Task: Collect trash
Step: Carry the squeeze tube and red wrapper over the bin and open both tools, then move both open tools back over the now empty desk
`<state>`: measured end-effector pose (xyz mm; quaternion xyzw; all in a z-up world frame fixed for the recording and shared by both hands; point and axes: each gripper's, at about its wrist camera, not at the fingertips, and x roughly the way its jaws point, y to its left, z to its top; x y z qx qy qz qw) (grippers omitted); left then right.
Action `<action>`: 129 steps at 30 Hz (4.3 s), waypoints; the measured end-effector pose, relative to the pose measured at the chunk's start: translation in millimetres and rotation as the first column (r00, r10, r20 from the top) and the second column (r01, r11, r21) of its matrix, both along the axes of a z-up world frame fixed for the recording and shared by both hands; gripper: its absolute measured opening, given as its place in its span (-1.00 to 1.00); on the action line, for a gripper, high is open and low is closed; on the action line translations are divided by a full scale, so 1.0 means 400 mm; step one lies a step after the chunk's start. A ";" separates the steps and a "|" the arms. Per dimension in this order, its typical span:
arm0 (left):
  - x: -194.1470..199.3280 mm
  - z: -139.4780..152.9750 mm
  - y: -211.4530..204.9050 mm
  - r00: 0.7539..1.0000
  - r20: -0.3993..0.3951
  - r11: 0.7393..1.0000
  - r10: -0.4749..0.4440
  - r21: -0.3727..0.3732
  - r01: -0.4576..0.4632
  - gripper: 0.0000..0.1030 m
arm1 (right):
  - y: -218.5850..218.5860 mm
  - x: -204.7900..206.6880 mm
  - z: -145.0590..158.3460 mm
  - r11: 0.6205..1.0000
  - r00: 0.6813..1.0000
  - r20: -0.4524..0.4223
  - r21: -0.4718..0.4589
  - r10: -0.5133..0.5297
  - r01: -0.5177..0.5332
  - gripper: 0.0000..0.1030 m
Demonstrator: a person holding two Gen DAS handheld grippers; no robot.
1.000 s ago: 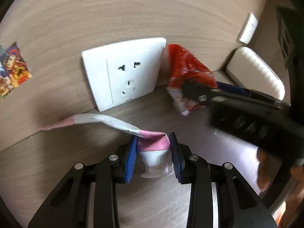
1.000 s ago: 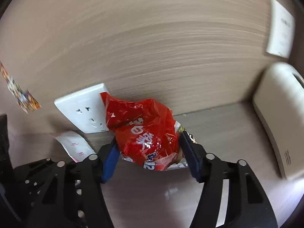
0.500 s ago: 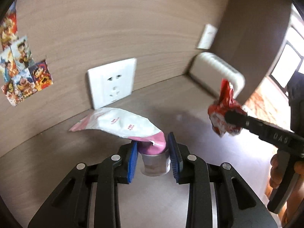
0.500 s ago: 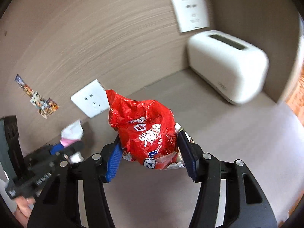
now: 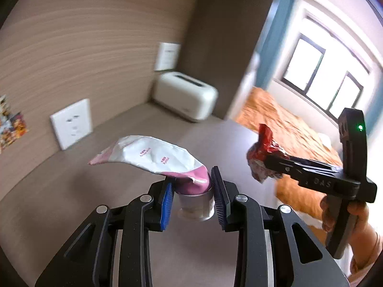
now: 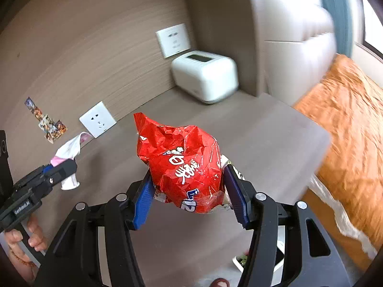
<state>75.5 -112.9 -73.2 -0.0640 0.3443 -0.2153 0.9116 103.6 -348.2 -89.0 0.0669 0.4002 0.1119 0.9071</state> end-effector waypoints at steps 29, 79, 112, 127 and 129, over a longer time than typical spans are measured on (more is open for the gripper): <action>-0.216 -0.244 -0.670 0.758 -0.203 0.762 -0.620 0.074 0.643 -0.42 | -0.449 -0.414 -0.195 0.864 0.848 -0.207 0.028 -0.488 0.503 0.13; -0.163 -0.880 -0.799 0.741 -0.511 0.774 -0.436 0.208 0.598 0.90 | -0.560 -0.350 -0.829 0.818 0.693 -0.490 -0.079 -0.529 0.569 0.91; -0.174 0.036 -0.157 0.998 0.021 0.981 0.053 0.187 -0.056 0.90 | -0.061 -0.202 0.097 0.977 0.975 0.129 -0.096 -0.179 0.192 0.91; -0.203 0.180 0.221 0.859 0.211 0.851 0.466 0.161 -0.500 0.90 | 0.250 -0.143 0.203 0.993 0.966 0.257 -0.104 -0.034 0.063 0.91; -0.200 0.184 0.234 0.854 0.202 0.846 0.480 0.151 -0.511 0.90 | 0.278 -0.147 0.211 0.991 0.961 0.275 -0.120 -0.022 0.057 0.91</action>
